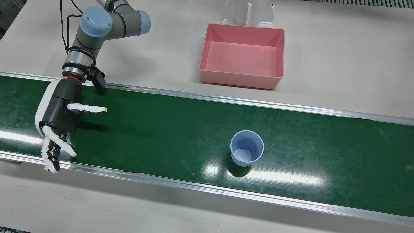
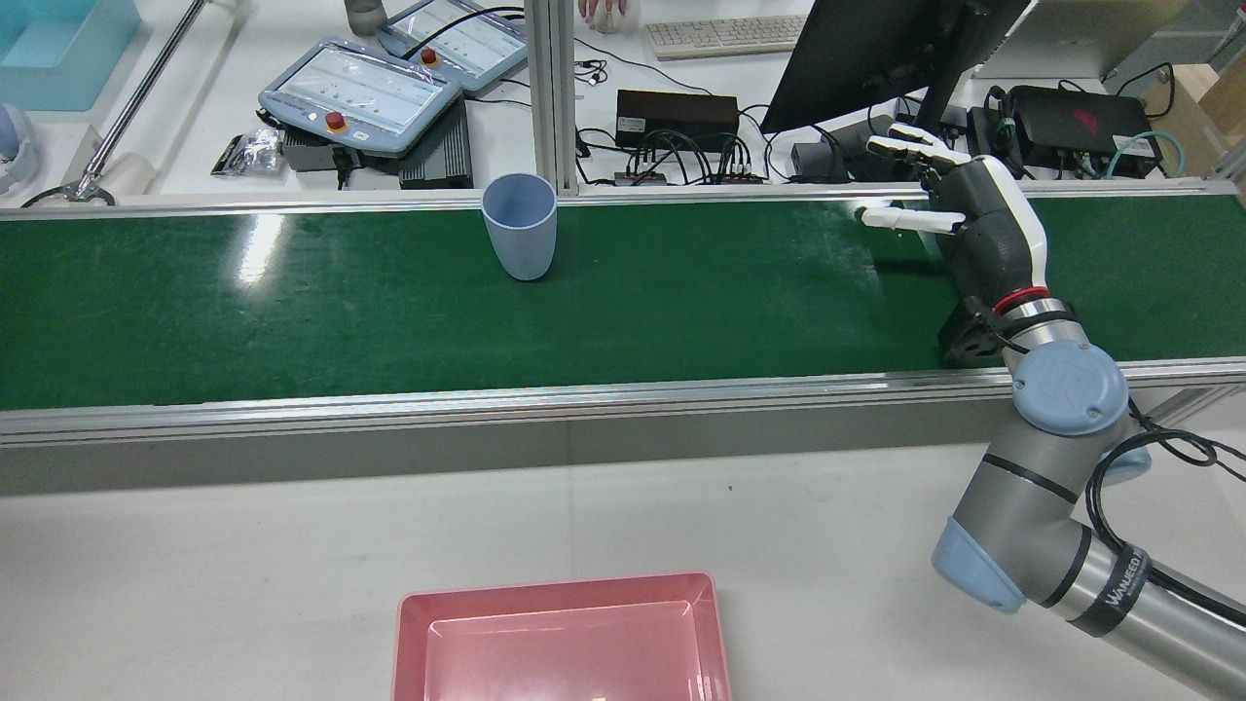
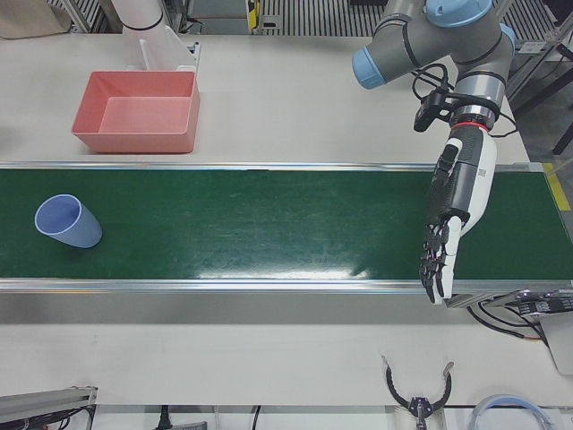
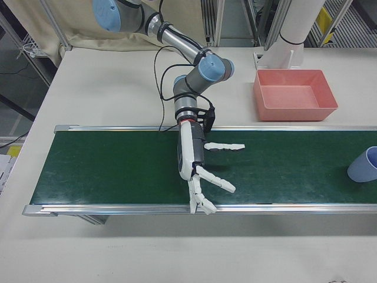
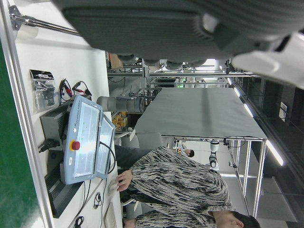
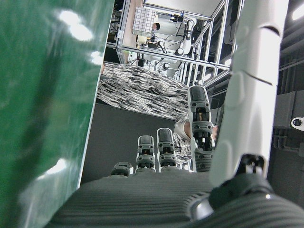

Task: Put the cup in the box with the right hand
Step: 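Close the right hand around the light blue cup on the belt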

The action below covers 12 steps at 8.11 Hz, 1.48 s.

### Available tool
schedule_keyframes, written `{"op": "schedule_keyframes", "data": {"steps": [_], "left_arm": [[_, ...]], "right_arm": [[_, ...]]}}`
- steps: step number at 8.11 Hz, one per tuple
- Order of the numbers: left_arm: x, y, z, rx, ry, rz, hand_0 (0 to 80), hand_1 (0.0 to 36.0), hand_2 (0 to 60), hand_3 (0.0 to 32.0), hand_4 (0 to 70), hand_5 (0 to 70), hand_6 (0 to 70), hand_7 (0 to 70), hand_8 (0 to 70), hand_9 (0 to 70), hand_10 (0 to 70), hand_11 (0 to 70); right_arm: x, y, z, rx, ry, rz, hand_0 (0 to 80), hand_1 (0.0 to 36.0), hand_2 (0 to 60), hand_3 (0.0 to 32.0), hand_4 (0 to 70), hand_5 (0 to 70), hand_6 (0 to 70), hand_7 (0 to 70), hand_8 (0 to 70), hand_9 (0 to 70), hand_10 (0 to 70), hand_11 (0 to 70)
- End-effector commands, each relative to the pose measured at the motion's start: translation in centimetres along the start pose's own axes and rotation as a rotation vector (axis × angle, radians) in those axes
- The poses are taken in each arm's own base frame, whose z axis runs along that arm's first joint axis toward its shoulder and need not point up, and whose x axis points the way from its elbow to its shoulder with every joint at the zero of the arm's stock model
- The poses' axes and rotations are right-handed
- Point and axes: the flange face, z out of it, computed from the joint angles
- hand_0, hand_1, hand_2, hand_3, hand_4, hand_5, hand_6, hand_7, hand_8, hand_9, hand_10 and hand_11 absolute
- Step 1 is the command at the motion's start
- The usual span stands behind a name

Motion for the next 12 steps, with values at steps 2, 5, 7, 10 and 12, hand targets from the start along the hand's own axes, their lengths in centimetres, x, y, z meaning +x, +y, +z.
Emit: {"op": "schedule_keyframes", "data": {"steps": [2, 5, 7, 10, 12], "left_arm": [[0.0, 0.0, 0.0, 0.000, 0.000, 0.000, 0.0, 0.0, 0.0, 0.0, 0.0, 0.0, 0.0, 0.0, 0.0, 0.0, 0.0, 0.0], [0.0, 0.0, 0.0, 0.000, 0.000, 0.000, 0.0, 0.0, 0.0, 0.0, 0.0, 0.0, 0.0, 0.0, 0.0, 0.0, 0.0, 0.0], [0.0, 0.0, 0.0, 0.000, 0.000, 0.000, 0.0, 0.0, 0.0, 0.0, 0.0, 0.0, 0.0, 0.0, 0.0, 0.0, 0.0, 0.0], [0.0, 0.0, 0.0, 0.000, 0.000, 0.000, 0.0, 0.0, 0.0, 0.0, 0.0, 0.0, 0.0, 0.0, 0.0, 0.0, 0.0, 0.0], [0.0, 0.0, 0.0, 0.000, 0.000, 0.000, 0.0, 0.0, 0.0, 0.0, 0.0, 0.0, 0.0, 0.0, 0.0, 0.0, 0.0, 0.0]], "right_arm": [[0.2, 0.6, -0.2, -0.010, 0.003, 0.010, 57.0, 16.5, 4.4, 0.0, 24.3, 6.2, 6.7, 26.0, 8.7, 17.4, 0.7, 2.9], [1.5, 1.2, -0.8, -0.019, 0.029, 0.018, 56.4, 16.1, 4.8, 0.0, 27.5, 5.8, 6.5, 25.3, 8.5, 17.1, 0.4, 2.3], [2.1, 0.8, -1.2, -0.013, 0.041, 0.011, 56.7, 15.3, 2.4, 0.0, 28.3, 5.8, 6.4, 24.9, 8.5, 17.0, 0.1, 1.8], [2.4, 0.8, -1.3, -0.012, 0.048, 0.010, 54.6, 17.8, 10.1, 0.0, 24.5, 5.7, 6.4, 24.8, 8.4, 17.0, 0.0, 1.6], [2.5, 0.8, -1.3, -0.014, 0.055, 0.010, 55.2, 16.9, 7.6, 0.0, 25.7, 5.7, 6.4, 24.9, 8.4, 17.0, 0.0, 1.4]]}}
